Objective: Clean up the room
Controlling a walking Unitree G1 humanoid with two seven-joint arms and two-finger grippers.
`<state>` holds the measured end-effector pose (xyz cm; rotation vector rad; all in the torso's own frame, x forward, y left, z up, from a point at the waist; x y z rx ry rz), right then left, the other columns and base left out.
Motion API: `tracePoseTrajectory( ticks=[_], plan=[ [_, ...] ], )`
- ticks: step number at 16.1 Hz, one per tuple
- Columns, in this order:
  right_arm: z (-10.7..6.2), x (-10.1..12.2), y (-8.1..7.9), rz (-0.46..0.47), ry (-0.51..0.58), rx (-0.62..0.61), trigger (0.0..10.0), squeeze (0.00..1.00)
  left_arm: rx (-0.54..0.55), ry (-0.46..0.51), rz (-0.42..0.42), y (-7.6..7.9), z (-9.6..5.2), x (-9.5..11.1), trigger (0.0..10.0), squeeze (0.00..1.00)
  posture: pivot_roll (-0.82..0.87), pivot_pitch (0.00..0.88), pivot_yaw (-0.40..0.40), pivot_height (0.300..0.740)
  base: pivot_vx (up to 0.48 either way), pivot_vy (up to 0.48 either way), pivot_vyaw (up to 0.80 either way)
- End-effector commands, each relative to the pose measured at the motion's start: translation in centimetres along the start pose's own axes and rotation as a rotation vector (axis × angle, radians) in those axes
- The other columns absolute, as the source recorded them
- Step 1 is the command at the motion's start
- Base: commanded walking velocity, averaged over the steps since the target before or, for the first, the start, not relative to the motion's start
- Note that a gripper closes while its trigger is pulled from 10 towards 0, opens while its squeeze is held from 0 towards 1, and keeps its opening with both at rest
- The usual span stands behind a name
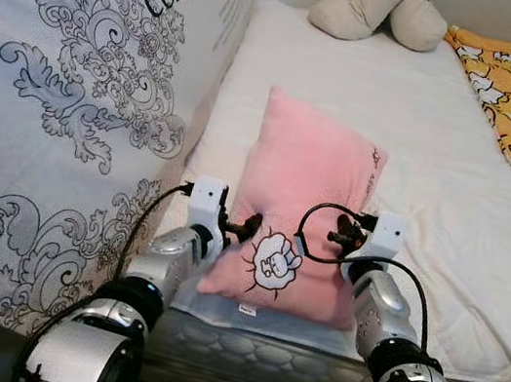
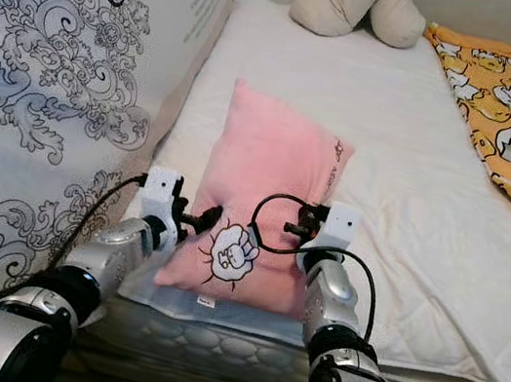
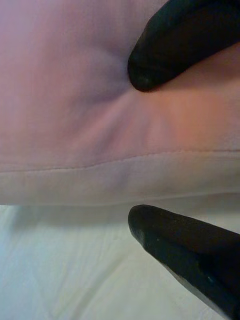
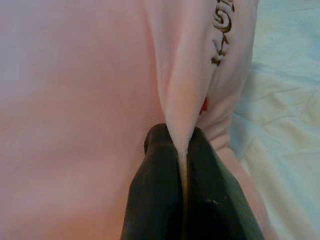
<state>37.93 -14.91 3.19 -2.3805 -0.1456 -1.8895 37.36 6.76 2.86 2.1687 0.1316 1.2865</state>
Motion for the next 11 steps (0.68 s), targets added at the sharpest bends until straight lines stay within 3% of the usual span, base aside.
tracePoseTrajectory(
  ticks=[1, 2, 4, 11],
  plan=[
    [-0.8, -2.2, -0.3, 0.019, -0.072, 0.023, 0.0, 0.0, -0.042, -0.025, -0.01, 1.0, 0.3, -0.6, 0.0, 0.0, -0.05, 0.0, 0.052, 0.714, 0.0, 0.0, 0.0],
    [-0.9, -2.5, -0.4, 0.013, -0.079, 0.038, 0.0, 0.0, -0.131, -0.037, -0.021, 2.5, 0.4, -1.1, 0.0, 0.0, -0.05, 0.0, 0.054, 0.714, 0.0, 0.0, 0.0],
    [-1.0, -2.7, -0.3, 0.004, -0.088, 0.052, 0.0, 0.0, -0.195, -0.044, -0.035, 3.6, 0.5, -1.4, 0.0, 0.0, -0.05, 0.0, 0.056, 0.714, 0.0, 0.0, 0.0],
    [-2.1, -4.7, 0.7, -0.028, -0.144, -0.025, 0.0, 0.0, -0.234, -0.01, -0.063, 3.7, 0.1, -1.4, 0.0, 0.0, -0.05, 0.0, 0.06, 0.714, 0.0, 0.0, 0.0]
  ],
)
Point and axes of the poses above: a point about 5 cm out from each wrist's last joint towards the gripper, its own z axis pointing out of the wrist towards the gripper, its own x axis along the axis of the wrist's last joint, y = z × x, the point moved 5 cm from there along z, pointing out of the wrist towards the gripper, and after that the axes turned 15 degrees about -z, right-handed, at the moved point
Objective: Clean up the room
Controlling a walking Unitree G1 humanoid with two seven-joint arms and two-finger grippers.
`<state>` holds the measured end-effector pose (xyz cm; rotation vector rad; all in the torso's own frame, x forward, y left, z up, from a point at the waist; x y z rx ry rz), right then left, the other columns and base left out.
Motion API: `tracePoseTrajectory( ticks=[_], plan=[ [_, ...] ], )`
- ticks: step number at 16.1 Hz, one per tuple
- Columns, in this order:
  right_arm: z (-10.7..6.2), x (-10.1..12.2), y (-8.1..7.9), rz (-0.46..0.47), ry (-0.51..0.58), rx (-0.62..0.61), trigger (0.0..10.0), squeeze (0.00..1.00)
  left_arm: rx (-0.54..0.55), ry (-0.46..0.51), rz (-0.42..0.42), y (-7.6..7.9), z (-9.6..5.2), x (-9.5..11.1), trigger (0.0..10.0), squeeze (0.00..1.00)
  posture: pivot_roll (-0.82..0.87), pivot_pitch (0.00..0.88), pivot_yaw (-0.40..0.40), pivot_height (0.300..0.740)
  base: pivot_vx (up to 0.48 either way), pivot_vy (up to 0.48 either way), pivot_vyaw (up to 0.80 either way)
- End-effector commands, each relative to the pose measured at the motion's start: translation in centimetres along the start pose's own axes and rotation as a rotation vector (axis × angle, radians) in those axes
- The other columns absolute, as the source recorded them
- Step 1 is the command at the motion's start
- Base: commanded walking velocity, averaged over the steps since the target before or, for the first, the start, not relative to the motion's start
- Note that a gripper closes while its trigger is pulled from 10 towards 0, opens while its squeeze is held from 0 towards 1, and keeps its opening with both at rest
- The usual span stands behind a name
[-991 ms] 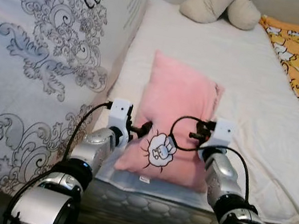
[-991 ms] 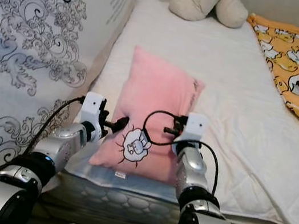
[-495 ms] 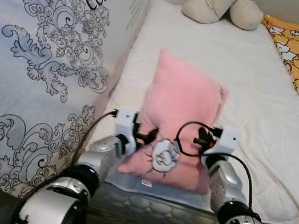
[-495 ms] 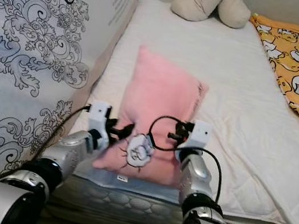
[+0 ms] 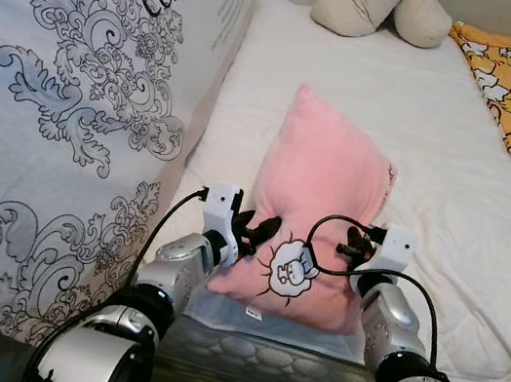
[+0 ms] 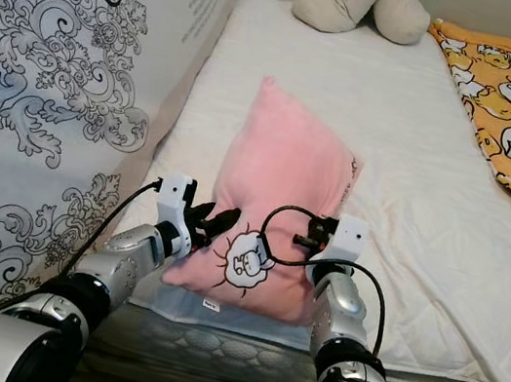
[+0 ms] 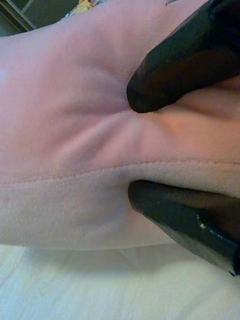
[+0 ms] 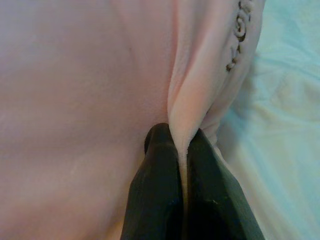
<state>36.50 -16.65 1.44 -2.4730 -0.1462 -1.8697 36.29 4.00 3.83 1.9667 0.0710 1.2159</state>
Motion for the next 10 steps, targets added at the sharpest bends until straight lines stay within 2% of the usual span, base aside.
tracePoseTrajectory(
  ticks=[1, 5, 10],
  plan=[
    [-0.9, -3.0, -0.9, -0.006, -0.11, 0.026, 0.0, 0.0, -0.032, -0.023, 0.008, 0.7, 0.1, -0.8, 0.0, 0.0, -0.05, 0.0, 0.06, 0.714, 0.0, 0.0, 0.0],
    [-1.0, -3.5, -1.4, -0.012, -0.133, 0.028, 0.0, 0.0, -0.048, -0.028, 0.032, 0.9, -0.1, -1.5, 0.0, 0.0, -0.04, 0.0, 0.061, 0.714, 0.0, 0.0, 0.0],
    [-0.6, -3.1, -2.0, -0.016, -0.134, 0.035, 0.0, 0.0, -0.027, 0.017, 0.07, 0.9, -0.1, -0.6, 0.0, 0.0, -0.04, 0.0, 0.06, 0.714, 0.0, 0.0, 0.0]
  ],
)
Point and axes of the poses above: a point about 5 cm out from each wrist's last joint towards the gripper, its own z axis pointing out of the wrist towards the gripper, its own x axis along the axis of the wrist's last joint, y = z × x, the point moved 5 cm from there along z, pointing out of the wrist towards the gripper, and after that the axes turned 15 degrees about -z, right-handed, at the moved point
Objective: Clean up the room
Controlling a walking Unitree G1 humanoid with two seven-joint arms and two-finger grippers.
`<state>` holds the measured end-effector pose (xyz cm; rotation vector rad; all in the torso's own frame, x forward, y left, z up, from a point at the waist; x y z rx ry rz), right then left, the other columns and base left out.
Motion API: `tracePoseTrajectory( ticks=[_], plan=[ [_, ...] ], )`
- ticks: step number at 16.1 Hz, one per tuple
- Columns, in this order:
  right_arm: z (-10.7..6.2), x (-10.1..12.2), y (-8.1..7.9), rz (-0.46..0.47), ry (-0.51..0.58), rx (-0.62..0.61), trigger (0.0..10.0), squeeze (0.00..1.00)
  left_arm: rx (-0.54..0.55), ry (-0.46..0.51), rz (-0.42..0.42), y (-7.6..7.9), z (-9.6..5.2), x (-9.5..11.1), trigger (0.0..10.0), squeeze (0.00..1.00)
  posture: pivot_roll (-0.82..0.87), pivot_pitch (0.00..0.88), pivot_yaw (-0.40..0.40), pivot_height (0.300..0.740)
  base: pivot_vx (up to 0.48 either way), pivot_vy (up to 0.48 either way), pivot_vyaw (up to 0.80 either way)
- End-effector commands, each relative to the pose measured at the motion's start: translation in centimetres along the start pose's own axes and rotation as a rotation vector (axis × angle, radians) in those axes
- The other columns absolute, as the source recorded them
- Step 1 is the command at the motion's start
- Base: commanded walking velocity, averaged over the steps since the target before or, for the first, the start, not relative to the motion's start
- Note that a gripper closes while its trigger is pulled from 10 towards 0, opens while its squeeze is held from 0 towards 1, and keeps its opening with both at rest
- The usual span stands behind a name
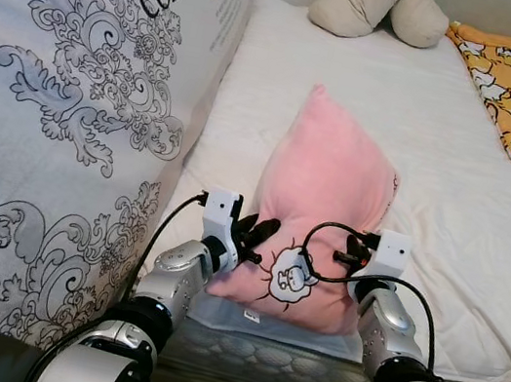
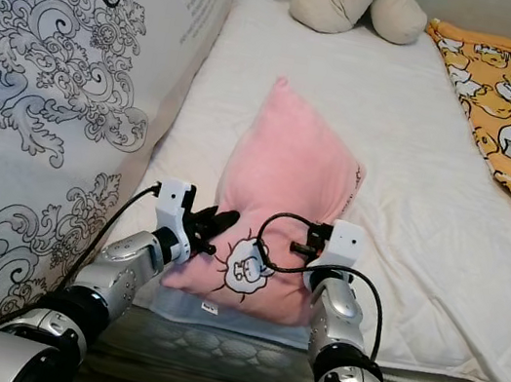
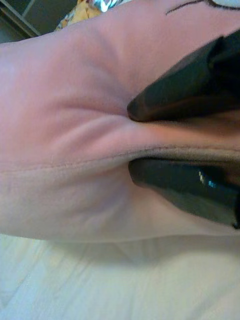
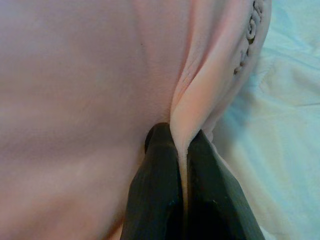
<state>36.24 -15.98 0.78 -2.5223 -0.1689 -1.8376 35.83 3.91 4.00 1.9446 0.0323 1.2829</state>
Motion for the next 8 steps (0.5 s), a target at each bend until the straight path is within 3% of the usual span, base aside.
tracePoseTrajectory(
  ticks=[1, 2, 5, 8],
  plan=[
    [-0.2, -1.5, -1.7, -0.012, -0.073, 0.054, 0.0, 0.0, -0.005, 0.011, 0.04, 0.6, 0.4, 0.6, 0.0, 0.0, -0.04, 0.0, 0.06, 0.714, 0.0, 0.0, 0.0],
    [0.4, 0.1, -2.2, -0.041, -0.019, 0.071, 0.0, 0.0, 0.002, 0.073, 0.046, 0.8, 0.6, 2.6, 0.0, 0.0, -0.04, 0.0, 0.058, 0.714, 0.0, 0.0, 0.0],
    [1.4, 3.3, -2.9, -0.055, 0.065, 0.08, 0.0, 0.0, 0.03, 0.154, 0.072, 0.4, 0.7, 6.1, 0.0, 0.0, -0.03, 0.0, 0.056, 0.714, 0.0, 0.0, 0.0],
    [1.9, 5.2, -3.4, -0.049, 0.113, 0.093, 0.0, 0.0, 0.057, 0.197, 0.084, -0.1, 0.6, 8.0, 0.0, 0.0, -0.02, 0.0, 0.051, 0.714, 0.0, 0.0, 0.0]
  ],
)
Point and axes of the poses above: a point about 5 cm out from each wrist's last joint towards the gripper, its own z axis pointing out of the wrist towards the gripper, its own x axis along the axis of the wrist's last joint, y = z × x, the point moved 5 cm from there along z, pointing out of the wrist towards the gripper, and after that the axes turned 15 degrees about -z, right-handed, at the moved point
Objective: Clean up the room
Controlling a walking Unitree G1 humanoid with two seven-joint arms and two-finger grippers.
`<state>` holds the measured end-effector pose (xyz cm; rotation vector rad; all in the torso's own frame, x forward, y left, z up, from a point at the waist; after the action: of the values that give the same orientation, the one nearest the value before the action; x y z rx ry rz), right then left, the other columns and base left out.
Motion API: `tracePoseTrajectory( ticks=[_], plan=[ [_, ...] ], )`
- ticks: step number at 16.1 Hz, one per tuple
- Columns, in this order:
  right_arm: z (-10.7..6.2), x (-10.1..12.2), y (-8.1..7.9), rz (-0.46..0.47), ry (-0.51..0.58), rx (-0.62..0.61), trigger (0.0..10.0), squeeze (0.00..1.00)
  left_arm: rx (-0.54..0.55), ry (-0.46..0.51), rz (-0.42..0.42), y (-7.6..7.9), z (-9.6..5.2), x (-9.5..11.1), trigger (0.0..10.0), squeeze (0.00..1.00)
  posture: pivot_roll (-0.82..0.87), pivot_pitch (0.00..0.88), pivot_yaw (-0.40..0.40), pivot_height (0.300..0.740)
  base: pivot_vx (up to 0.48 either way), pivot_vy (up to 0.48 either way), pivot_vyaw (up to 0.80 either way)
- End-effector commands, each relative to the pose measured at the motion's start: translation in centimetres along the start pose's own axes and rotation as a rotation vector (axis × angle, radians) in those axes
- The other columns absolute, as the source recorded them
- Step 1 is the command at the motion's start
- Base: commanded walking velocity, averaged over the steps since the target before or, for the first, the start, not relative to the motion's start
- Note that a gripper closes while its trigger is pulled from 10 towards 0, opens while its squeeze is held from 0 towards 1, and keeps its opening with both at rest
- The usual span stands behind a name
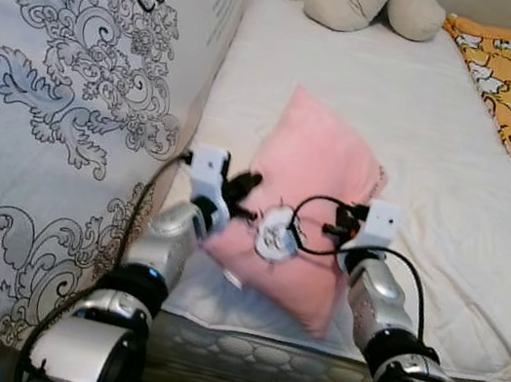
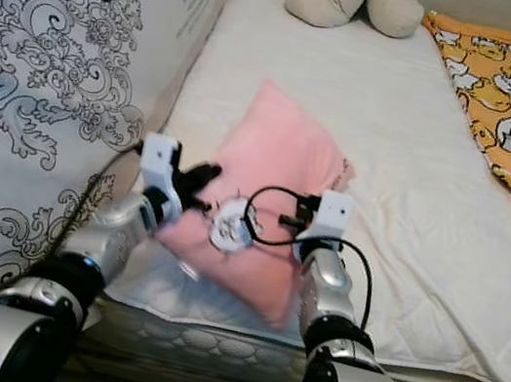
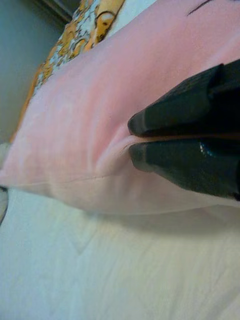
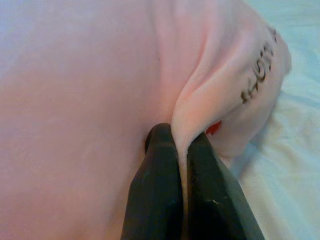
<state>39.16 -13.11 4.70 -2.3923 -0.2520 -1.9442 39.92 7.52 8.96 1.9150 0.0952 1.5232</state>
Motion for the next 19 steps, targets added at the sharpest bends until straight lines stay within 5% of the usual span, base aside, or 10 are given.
tracePoseTrajectory(
  ticks=[1, 8, 11, 16, 19],
  plan=[
    [0.6, 1.4, -1.4, -0.022, 0.028, 0.05, 0.0, 0.0, -0.008, 0.046, 0.009, 0.5, 0.5, 1.7, 0.0, 0.0, -0.02, 0.0, 0.05, 0.714, 0.0, 0.0, 0.0],
    [3.0, 8.8, -2.4, -0.099, 0.146, 0.09, 0.0, 0.0, 0.0, 0.163, 0.027, 0.5, 0.6, 5.9, 0.0, 0.0, 0.03, 0.0, 0.006, 0.714, 0.0, 0.0, 0.0],
    [3.5, 11.1, -3.7, -0.128, 0.172, 0.122, 0.0, 0.0, 0.019, 0.231, 0.098, -0.1, 0.1, 8.7, 0.0, 0.0, 0.07, 0.0, -0.032, 0.714, 0.0, 0.0, 0.0],
    [3.4, 9.2, -6.5, -0.135, 0.106, 0.181, 0.0, 0.0, 0.077, 0.289, 0.252, -1.6, -1.6, 13.7, 0.0, 0.0, 0.16, 0.0, -0.073, 0.714, 0.0, 0.0, 0.0],
    [3.3, 8.9, -7.2, -0.166, 0.094, 0.212, 0.0, 0.0, 0.123, 0.279, 0.239, -2.5, -2.3, 13.3, 0.0, 0.0, 0.18, 0.0, -0.075, 0.714, 0.0, 0.0, 0.0]
  ],
)
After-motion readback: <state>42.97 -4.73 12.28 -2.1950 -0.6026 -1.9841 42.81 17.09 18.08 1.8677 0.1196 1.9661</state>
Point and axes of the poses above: a point about 5 cm out from each wrist's last joint towards the gripper, its own z axis pointing out of the wrist towards the gripper, its own x axis along the axis of the wrist's last joint, y = z × x, the point moved 5 cm from there along z, pointing out of the wrist towards the gripper, and after that the axes turned 15 degrees about -z, right-handed, at the moved point
